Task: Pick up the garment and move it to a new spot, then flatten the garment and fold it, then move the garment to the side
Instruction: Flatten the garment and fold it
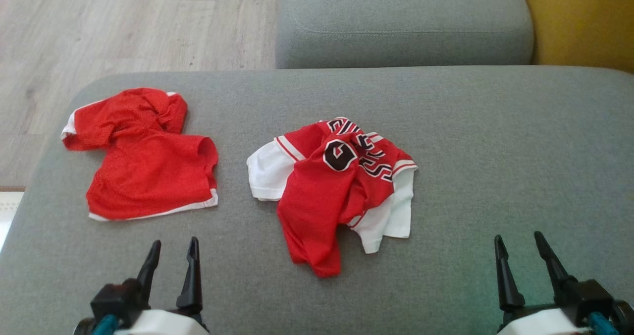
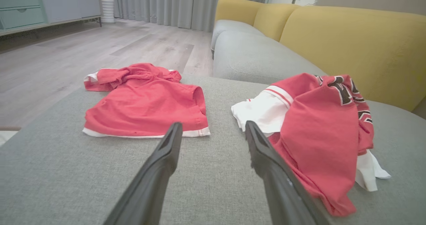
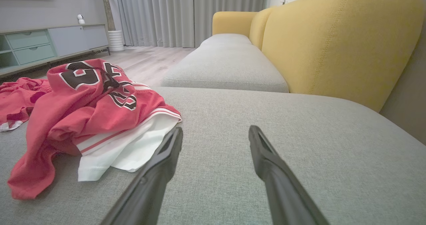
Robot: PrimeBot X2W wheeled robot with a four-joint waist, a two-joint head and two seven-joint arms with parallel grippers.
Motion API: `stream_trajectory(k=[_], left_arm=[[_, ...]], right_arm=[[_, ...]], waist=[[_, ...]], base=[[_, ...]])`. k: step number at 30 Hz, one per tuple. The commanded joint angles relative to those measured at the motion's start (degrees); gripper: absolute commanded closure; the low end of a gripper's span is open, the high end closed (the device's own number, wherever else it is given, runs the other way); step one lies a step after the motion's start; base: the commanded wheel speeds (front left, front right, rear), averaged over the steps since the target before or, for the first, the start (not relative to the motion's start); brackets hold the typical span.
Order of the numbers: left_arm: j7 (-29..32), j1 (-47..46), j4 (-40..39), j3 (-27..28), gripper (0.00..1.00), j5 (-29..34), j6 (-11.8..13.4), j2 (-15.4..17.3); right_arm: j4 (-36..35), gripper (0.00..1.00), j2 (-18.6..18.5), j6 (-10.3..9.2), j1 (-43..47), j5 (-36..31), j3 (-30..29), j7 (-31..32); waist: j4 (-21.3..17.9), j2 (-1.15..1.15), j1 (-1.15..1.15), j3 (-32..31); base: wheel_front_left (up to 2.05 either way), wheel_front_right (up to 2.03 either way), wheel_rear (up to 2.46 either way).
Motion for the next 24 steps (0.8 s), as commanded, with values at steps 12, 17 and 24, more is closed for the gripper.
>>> stream_trajectory(k=[12, 17, 24], left_arm=[[-0.7, -2.1, -0.5, 7.1, 0.00, 4.1, -5.1, -3.4], [-0.7, -2.5, -0.5, 7.5, 0.00, 4.9, -6.1, -4.1], [-0.7, -3.6, -0.7, 6.6, 0.00, 5.0, -6.6, -4.5]], right_arm=[[-1.1, 0.00, -0.4, -0.04, -2.6, 0.5, 1.7, -0.6], [-0.7, 0.00, -0.4, -0.04, -7.0, 4.5, 4.7, 0.5], [1.5, 0.00, -0.5, -0.04, -17.0, 8.2, 12.3, 16.7]], waist=[[-0.8, 0.00, 0.00, 0.3], [-0.3, 0.00, 0.00, 0.9], [1.8, 0.00, 0.00, 1.8]], base=[[0.00, 0.00, 0.00], [0.00, 0.00, 0.00], [0.00, 0.00, 0.00]])
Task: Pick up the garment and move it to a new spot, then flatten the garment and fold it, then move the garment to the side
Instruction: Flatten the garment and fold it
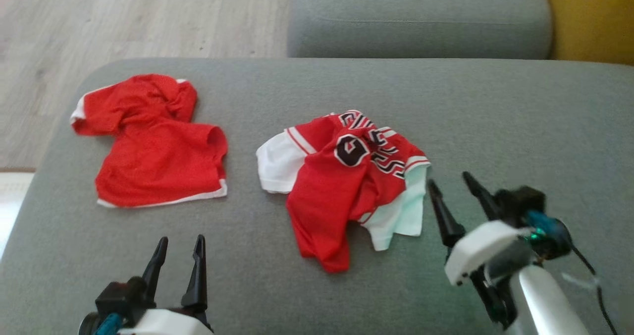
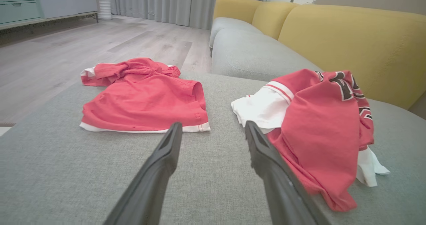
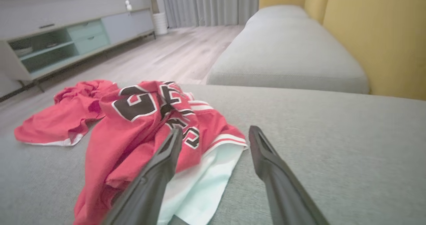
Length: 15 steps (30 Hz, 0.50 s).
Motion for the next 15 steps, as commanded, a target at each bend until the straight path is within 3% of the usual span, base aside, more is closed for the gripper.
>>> stream_trajectory(k=[1, 5, 7, 15], left_arm=[[-0.7, -3.4, -1.9, 1.4, 0.00, 0.0, 0.0, -0.3], [-0.7, -3.6, -2.0, 0.1, 0.00, -1.4, 0.7, -0.4], [-0.7, -4.0, -2.2, -0.5, 0.00, -2.0, 1.0, -0.4], [-0.7, -5.0, -2.7, -2.2, 0.00, -3.3, 2.2, -0.4]], right_arm=[[-0.5, 0.00, -0.3, -0.04, -2.9, 0.6, 1.8, 3.3], [4.2, 0.00, -0.8, -0.04, -5.9, -2.9, 1.6, 15.9], [5.8, 0.00, -0.8, -0.04, -6.7, -4.4, 1.0, 18.6], [12.5, 0.00, -0.4, -0.04, -10.1, -4.9, -1.0, 19.7]], waist=[[0.9, 0.00, 0.00, 0.3], [2.7, 0.00, 0.00, 1.1], [3.3, 0.00, 0.00, 1.7], [5.4, 0.00, 0.00, 3.7]], base=[[0.00, 0.00, 0.00], [0.00, 0.00, 0.00], [0.00, 0.00, 0.00], [0.00, 0.00, 0.00]])
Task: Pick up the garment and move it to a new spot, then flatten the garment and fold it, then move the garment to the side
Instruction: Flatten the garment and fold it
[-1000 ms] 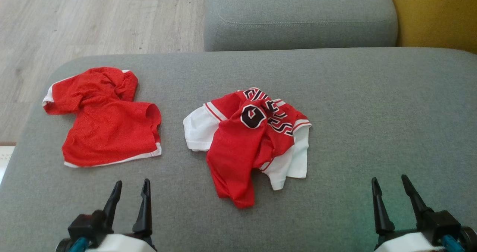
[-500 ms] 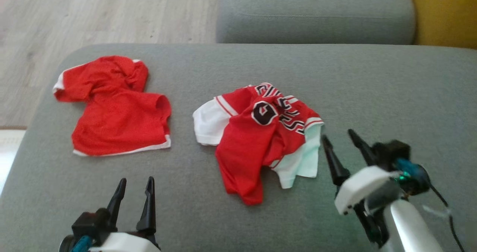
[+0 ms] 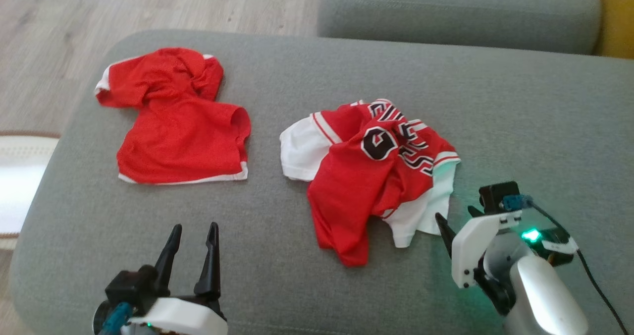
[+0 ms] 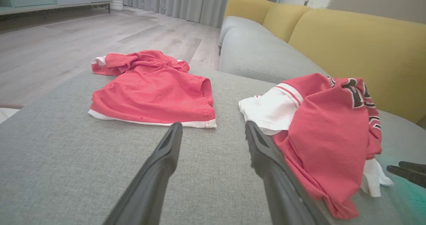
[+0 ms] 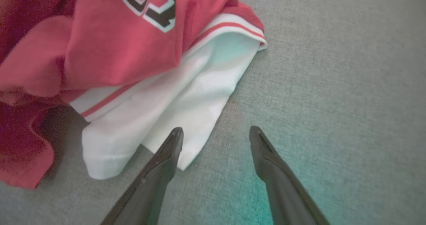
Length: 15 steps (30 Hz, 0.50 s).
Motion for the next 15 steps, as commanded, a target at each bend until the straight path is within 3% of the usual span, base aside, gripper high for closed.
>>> stream_trajectory(k=[1, 13, 14, 15], left_arm=[[-0.7, -2.9, -2.0, 1.4, 0.00, -0.3, 0.5, -0.3], [-0.7, -4.4, -1.7, 0.1, 0.00, -0.6, 1.0, -0.3], [-0.7, -4.5, -1.6, 0.0, 0.00, -0.6, 1.0, -0.3], [-0.7, -4.5, -1.6, -0.1, 0.00, -0.7, 1.1, -0.3]], right_arm=[[-1.5, 0.00, -0.2, -0.04, -3.0, 0.2, 1.4, -0.5], [7.1, 0.02, -0.1, -0.04, -6.7, 5.4, 3.6, 0.6], [7.6, 0.73, -0.1, -0.04, -7.0, 6.3, 4.0, 0.7], [8.0, 1.00, -0.1, -0.04, -7.3, 7.2, 3.9, 0.6]], waist=[[0.4, 0.00, 0.00, 0.4], [1.7, 0.00, 0.00, 1.8], [1.8, 0.00, 0.00, 1.8], [1.8, 0.00, 0.00, 1.8]], base=[[0.00, 0.00, 0.00], [0.00, 0.00, 0.00], [0.00, 0.00, 0.00], [0.00, 0.00, 0.00]])
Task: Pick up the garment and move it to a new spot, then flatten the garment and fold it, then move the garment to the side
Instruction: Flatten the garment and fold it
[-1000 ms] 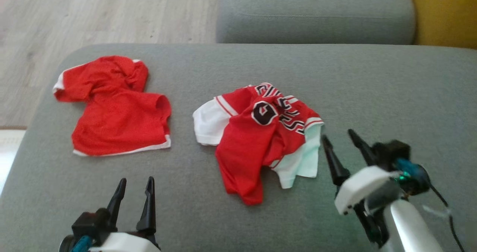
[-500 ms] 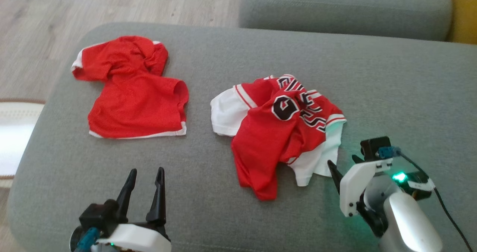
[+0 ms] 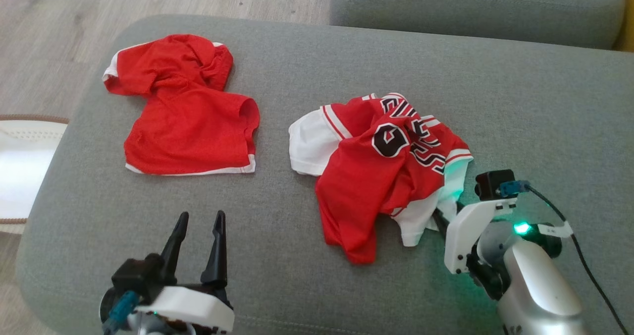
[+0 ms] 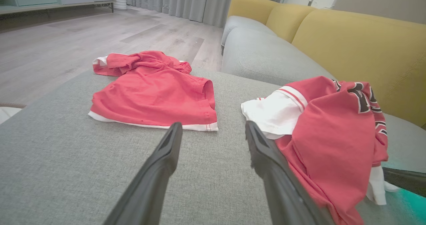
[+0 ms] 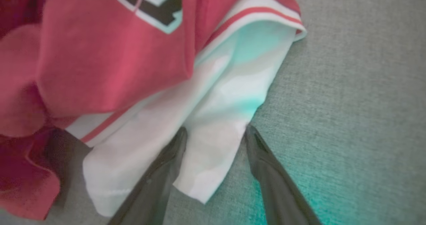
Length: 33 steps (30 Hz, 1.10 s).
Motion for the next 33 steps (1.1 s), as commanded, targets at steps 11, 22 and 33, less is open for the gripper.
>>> stream_trajectory(k=[11, 22, 33], left_arm=[[-0.7, -0.8, -1.4, 1.5, 0.00, -1.2, 0.8, -0.2], [-0.7, 0.5, -1.7, 0.4, 0.00, -2.3, 1.6, -0.2], [-0.7, 0.1, -1.7, -2.2, 0.00, -4.7, 2.6, -0.2]], right_arm=[[-9.6, 1.00, 0.0, -0.04, -6.0, 6.5, 4.6, -1.2], [-31.5, 1.00, -0.1, -0.04, -14.1, 14.9, 5.4, 10.7], [-38.1, 1.00, 0.0, -0.04, -28.7, 22.5, 3.1, 21.1]], waist=[[-1.5, 0.00, 0.00, -3.0], [-2.7, 0.00, 0.00, -6.7], [-1.7, 0.00, 0.00, -8.0]], base=[[0.00, 0.00, 0.00], [0.00, 0.00, 0.00], [0.00, 0.00, 0.00]])
